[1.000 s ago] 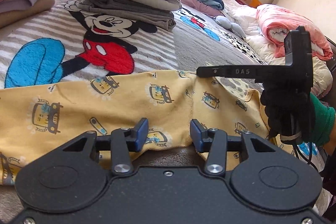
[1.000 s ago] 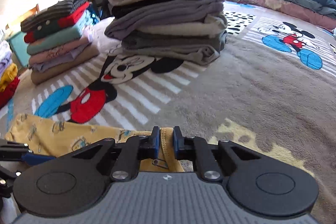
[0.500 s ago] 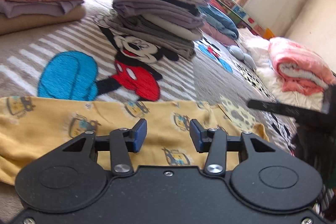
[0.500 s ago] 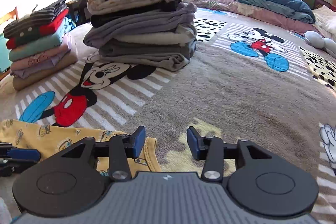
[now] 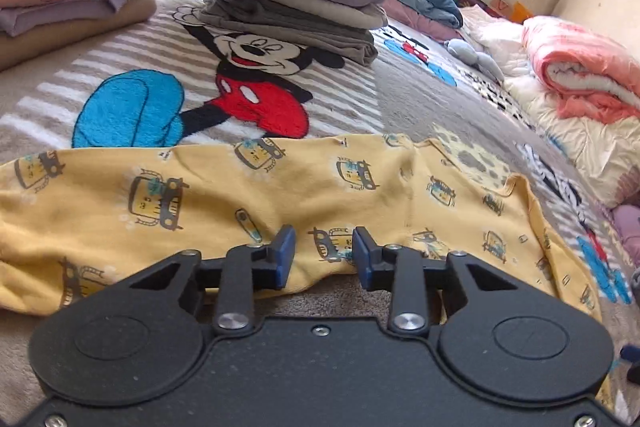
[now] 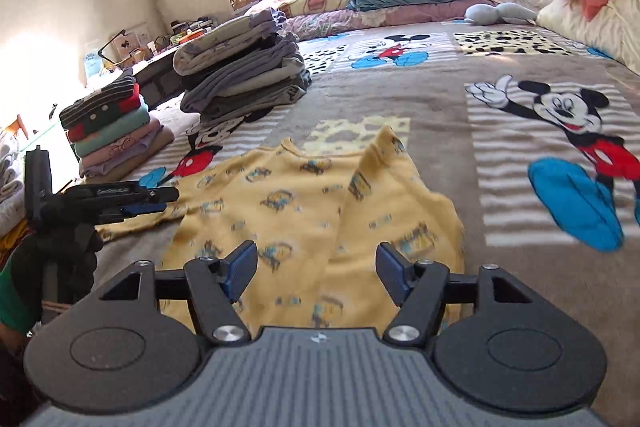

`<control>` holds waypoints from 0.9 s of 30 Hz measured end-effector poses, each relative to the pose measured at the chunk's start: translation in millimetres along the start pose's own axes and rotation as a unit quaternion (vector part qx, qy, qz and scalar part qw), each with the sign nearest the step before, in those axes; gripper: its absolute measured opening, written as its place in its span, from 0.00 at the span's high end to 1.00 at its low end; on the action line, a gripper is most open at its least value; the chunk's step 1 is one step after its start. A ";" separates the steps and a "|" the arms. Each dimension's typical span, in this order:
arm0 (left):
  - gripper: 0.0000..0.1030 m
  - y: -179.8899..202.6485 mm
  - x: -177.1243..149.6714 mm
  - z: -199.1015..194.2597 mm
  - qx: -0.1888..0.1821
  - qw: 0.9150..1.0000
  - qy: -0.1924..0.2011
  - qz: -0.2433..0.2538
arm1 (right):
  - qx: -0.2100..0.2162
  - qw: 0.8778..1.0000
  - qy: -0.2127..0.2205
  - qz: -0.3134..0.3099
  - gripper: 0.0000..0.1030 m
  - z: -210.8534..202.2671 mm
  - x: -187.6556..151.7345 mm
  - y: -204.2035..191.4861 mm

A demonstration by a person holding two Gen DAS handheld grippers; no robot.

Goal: Fold clothes

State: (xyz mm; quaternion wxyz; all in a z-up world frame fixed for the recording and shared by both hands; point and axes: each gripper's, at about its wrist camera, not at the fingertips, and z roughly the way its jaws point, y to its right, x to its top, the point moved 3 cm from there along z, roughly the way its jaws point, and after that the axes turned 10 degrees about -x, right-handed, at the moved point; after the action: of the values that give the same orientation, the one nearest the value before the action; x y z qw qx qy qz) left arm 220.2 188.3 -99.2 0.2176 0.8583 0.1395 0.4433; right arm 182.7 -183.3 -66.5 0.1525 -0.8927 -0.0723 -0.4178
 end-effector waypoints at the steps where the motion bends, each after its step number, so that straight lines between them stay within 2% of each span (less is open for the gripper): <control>1: 0.68 0.2 -0.2 -7.5 -0.009 1.000 0.014 -0.006 | -0.010 1.000 0.000 0.000 0.36 -9.2 -13.8 1.7; 3: 0.68 7.3 -5.7 -19.9 -0.024 0.999 0.028 -0.003 | -0.026 0.999 0.005 -0.023 0.36 -23.6 -33.4 -1.0; 7: 0.68 36.6 -23.6 -36.7 -0.050 0.998 0.034 0.031 | -0.044 0.990 0.032 -0.134 0.36 -49.0 -65.0 -25.8; 11: 0.68 67.8 -40.3 -47.2 -0.068 0.995 0.030 0.063 | -0.065 0.966 0.059 -0.243 0.41 -60.1 -89.5 -53.8; 14: 0.68 87.0 -51.3 -52.8 -0.076 0.994 0.023 0.078 | -0.078 0.944 0.065 -0.313 0.49 -64.2 -103.6 -67.0; 20: 0.68 113.9 -72.9 -61.3 -0.101 0.992 0.004 0.081 | -0.116 0.916 0.060 -0.379 0.53 -57.6 -118.5 -71.9; 24: 0.68 127.8 -82.5 -57.8 -0.113 0.991 -0.008 0.075 | -0.130 0.907 0.052 -0.398 0.55 -44.5 -124.1 -73.2; 27: 0.68 134.7 -86.1 -51.3 -0.114 0.990 -0.014 0.080 | -0.140 0.900 0.057 -0.410 0.51 -39.6 -127.1 -73.5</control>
State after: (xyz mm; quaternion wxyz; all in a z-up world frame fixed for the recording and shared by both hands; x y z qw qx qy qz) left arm 135.4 47.2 -66.2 0.2799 0.8424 0.0155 0.4603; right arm 53.7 -127.3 -124.6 -0.1546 -0.7710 -0.3640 -0.4993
